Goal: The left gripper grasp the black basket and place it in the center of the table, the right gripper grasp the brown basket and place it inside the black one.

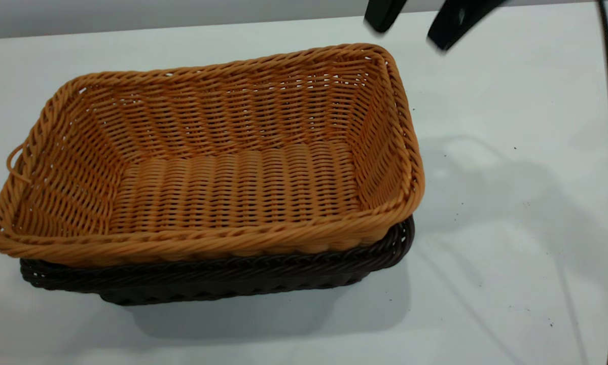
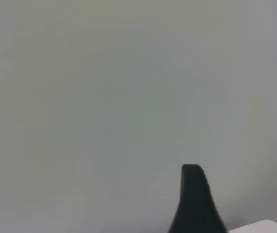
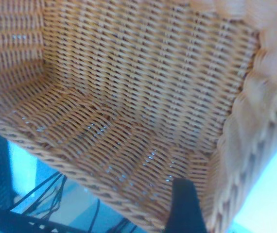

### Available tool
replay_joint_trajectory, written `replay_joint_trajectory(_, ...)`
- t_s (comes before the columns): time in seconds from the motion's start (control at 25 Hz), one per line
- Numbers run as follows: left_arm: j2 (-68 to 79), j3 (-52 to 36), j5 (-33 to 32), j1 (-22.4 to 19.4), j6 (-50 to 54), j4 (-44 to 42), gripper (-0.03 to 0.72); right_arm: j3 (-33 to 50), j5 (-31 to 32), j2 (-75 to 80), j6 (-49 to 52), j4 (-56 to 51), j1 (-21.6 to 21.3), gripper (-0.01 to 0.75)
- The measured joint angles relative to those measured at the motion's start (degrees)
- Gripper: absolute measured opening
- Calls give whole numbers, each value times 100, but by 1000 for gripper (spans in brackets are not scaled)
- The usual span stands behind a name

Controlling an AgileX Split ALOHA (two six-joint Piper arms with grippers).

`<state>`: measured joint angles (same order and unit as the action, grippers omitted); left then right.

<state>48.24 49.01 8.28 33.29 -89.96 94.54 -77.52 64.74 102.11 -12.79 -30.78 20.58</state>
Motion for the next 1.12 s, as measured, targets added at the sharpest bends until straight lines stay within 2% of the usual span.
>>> replay_joint_trajectory(0.16,-73,0,52,0,0,0,404,0,-17,-778,4,145,0,420)
replay_joint_trajectory(0.36,-386,0,54,0,0,0,345,0,-222,-1976,43,594,0,290)
replay_joint_trajectory(0.6,-874,-4,86,0,0,320,190,0,-399,-3548,226,1122,0,127)
replay_joint_trajectory(0.76,-1213,-118,288,0,0,561,73,-5,-119,-4466,501,1777,0,22)
replay_joint_trajectory(0.88,-1515,-337,289,0,0,561,14,-5,313,-5089,645,2449,0,3)
replay_joint_trajectory(0.96,-1705,-535,289,0,0,556,4,-5,547,-5484,552,2846,0,1)
replay_joint_trajectory(1.12,-2038,-921,284,0,0,550,1,2,553,-6351,345,3132,0,1)
